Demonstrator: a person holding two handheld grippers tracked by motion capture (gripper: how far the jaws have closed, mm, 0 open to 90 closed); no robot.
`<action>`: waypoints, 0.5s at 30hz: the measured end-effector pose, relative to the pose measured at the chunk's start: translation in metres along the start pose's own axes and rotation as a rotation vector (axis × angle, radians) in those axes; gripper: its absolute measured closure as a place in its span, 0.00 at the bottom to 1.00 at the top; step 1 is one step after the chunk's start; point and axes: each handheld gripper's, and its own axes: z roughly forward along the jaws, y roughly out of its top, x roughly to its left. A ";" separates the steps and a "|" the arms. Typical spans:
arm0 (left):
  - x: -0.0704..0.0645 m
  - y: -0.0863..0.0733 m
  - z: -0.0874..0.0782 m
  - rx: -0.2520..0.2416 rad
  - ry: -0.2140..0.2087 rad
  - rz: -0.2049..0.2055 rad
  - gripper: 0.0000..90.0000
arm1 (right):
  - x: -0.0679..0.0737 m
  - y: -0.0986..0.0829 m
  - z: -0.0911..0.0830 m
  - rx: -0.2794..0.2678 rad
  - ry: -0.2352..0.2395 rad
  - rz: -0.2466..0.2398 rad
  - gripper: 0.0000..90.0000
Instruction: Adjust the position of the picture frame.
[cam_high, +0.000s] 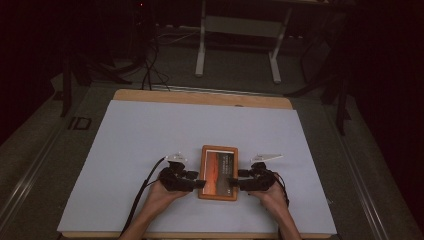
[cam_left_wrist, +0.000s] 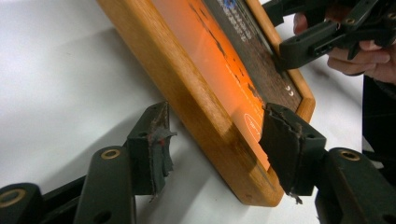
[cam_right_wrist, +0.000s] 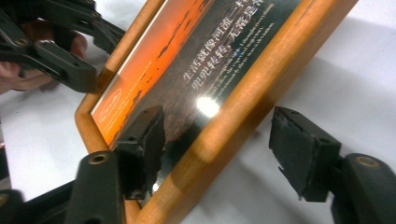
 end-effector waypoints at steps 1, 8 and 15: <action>-0.001 0.000 0.001 0.007 0.020 0.008 0.50 | 0.000 0.000 0.001 0.004 -0.002 0.001 0.43; -0.003 0.001 -0.003 0.005 0.032 0.014 0.59 | -0.001 0.000 0.001 0.009 0.008 0.017 0.46; -0.005 -0.001 -0.016 -0.028 0.056 0.022 0.72 | 0.000 0.004 0.007 -0.002 0.006 0.034 0.46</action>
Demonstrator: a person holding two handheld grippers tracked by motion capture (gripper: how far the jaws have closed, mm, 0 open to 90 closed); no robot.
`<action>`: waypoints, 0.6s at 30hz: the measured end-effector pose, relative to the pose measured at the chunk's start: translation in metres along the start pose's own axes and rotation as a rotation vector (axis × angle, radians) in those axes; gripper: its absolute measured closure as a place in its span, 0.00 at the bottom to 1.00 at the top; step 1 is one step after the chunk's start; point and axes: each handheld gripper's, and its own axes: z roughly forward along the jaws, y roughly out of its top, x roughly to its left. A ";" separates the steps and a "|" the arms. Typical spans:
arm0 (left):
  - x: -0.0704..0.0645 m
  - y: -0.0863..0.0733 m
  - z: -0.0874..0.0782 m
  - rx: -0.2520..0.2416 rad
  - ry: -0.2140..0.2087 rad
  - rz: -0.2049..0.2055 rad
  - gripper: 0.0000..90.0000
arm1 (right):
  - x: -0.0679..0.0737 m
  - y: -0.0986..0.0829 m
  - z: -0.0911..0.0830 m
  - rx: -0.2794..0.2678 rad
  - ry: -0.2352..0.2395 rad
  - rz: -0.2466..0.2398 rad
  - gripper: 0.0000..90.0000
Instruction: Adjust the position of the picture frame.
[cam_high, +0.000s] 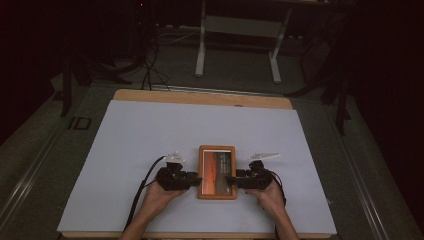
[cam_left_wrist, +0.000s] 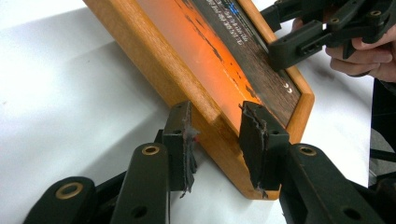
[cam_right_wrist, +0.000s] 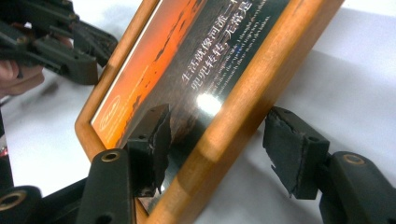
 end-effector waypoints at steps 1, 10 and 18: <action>0.000 -0.001 -0.001 -0.002 0.000 -0.004 0.72 | 0.000 0.001 0.002 -0.005 0.000 0.007 0.46; -0.001 -0.002 -0.006 -0.018 0.048 0.009 0.72 | 0.004 0.006 0.010 0.002 0.014 0.025 0.47; -0.003 -0.002 -0.005 -0.021 0.068 0.026 0.70 | 0.017 -0.004 0.002 0.111 0.006 -0.030 0.47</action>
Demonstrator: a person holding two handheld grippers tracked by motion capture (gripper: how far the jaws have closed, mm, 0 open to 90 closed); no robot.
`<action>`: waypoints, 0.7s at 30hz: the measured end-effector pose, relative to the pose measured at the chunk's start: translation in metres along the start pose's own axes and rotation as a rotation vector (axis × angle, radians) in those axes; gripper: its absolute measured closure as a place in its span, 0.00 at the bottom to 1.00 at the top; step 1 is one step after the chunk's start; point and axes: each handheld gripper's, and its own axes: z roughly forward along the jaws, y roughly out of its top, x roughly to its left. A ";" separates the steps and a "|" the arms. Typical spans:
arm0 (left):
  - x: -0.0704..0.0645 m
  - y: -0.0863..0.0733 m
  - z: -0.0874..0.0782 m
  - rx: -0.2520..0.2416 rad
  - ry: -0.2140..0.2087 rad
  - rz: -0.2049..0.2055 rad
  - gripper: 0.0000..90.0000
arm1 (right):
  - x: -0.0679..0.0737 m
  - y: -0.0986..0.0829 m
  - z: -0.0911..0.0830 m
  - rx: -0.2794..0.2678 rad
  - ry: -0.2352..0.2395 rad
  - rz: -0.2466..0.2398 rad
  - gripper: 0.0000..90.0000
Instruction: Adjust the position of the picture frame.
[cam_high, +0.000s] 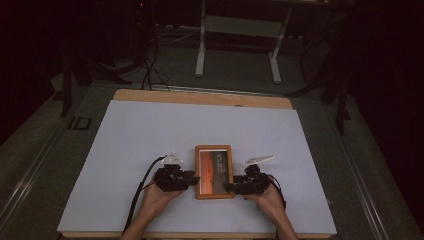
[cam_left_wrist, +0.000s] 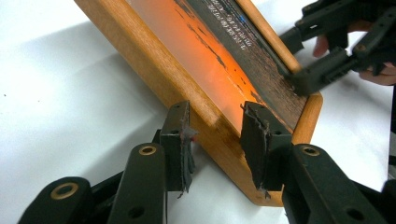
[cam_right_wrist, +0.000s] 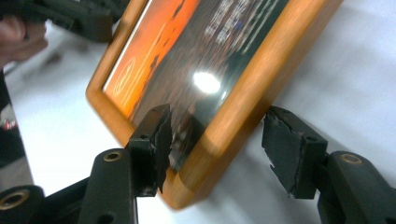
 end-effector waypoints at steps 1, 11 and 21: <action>0.000 0.000 0.000 -0.002 0.003 0.000 0.70 | 0.001 0.000 0.000 0.013 0.003 -0.010 0.47; 0.003 0.001 -0.004 -0.022 0.016 -0.004 0.69 | 0.006 0.000 0.000 0.055 0.019 -0.042 0.48; 0.011 0.002 -0.020 -0.074 0.067 -0.019 0.65 | 0.000 0.002 -0.019 -0.031 -0.067 -0.063 0.47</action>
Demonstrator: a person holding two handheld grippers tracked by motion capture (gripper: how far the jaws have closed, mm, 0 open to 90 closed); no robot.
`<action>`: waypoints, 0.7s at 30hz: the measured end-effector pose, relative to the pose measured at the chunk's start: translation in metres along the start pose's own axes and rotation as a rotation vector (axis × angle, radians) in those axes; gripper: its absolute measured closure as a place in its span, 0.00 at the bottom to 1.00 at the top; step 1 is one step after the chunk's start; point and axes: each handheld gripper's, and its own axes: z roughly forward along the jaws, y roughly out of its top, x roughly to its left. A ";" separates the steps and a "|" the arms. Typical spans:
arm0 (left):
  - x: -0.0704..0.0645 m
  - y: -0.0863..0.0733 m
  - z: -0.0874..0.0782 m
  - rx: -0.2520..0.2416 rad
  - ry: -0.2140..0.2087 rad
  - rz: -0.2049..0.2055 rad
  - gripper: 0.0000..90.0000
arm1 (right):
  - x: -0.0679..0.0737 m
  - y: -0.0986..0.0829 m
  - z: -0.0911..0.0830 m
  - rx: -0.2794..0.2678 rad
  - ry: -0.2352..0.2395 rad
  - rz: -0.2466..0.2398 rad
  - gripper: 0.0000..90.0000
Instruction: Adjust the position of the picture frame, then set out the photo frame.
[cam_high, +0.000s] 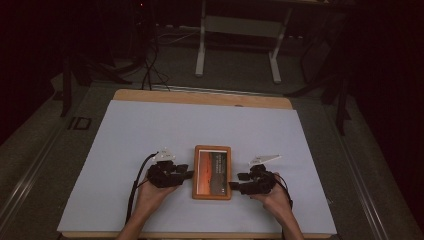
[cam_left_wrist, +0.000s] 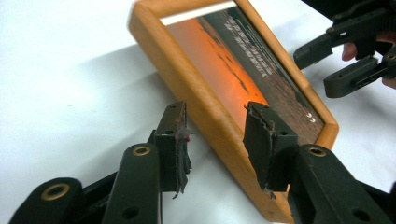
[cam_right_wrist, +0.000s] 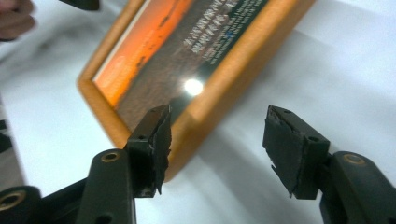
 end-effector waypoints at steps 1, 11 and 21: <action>0.001 0.000 -0.001 -0.002 0.007 0.003 0.65 | 0.001 0.000 0.001 0.000 -0.010 -0.004 0.48; 0.003 0.001 -0.011 -0.035 0.043 0.006 0.63 | 0.008 0.005 0.002 -0.031 -0.080 -0.043 0.42; 0.000 0.001 -0.012 -0.033 0.062 0.023 0.61 | 0.009 0.010 -0.005 -0.090 -0.086 -0.044 0.27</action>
